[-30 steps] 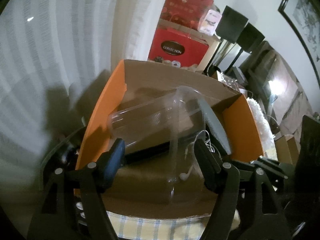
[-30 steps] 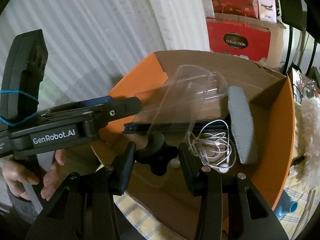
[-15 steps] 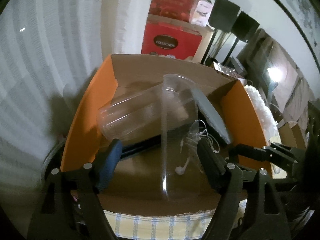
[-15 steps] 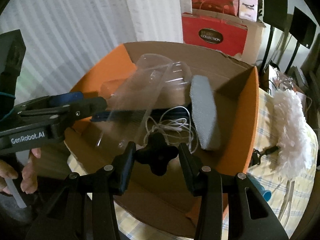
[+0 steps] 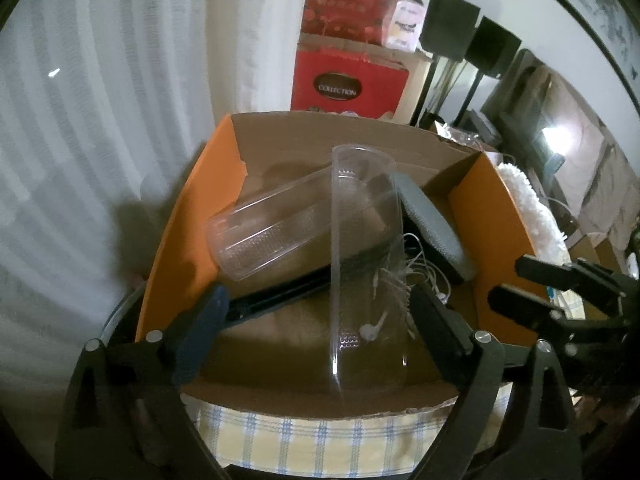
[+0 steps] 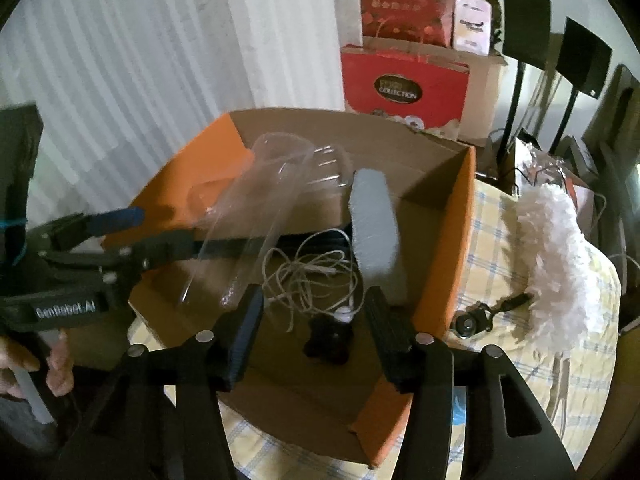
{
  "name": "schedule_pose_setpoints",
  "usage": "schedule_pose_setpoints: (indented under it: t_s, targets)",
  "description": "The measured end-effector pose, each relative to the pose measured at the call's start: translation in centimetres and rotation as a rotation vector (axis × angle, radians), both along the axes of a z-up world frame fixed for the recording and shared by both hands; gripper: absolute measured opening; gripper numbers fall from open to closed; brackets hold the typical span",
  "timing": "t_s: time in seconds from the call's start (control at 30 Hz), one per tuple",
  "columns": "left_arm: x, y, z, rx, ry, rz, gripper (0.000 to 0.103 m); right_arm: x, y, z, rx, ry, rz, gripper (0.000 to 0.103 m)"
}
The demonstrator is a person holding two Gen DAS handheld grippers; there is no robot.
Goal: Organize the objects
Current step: 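Lower the clear container into the box and open the left gripper, then withdraw the left gripper from the box while the right gripper approaches the blue funnel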
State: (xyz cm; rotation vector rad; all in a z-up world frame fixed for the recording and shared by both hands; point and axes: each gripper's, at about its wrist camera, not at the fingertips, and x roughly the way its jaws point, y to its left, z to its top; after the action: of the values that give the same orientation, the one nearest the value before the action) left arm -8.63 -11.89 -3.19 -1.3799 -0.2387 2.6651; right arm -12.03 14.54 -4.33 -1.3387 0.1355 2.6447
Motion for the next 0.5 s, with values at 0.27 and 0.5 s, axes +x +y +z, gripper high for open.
schedule_pose_setpoints:
  t_s: [0.27,0.5]
  targets:
    - [0.9,0.3,1.2,-0.007,0.040,0.015,0.102,1.3,1.1,1.4,-0.022,0.048,-0.070,0.073]
    - [1.8,2.0,2.1,-0.004,0.064,-0.018,0.102,3.0,1.9,2.4,0.017,0.085,-0.119,0.085]
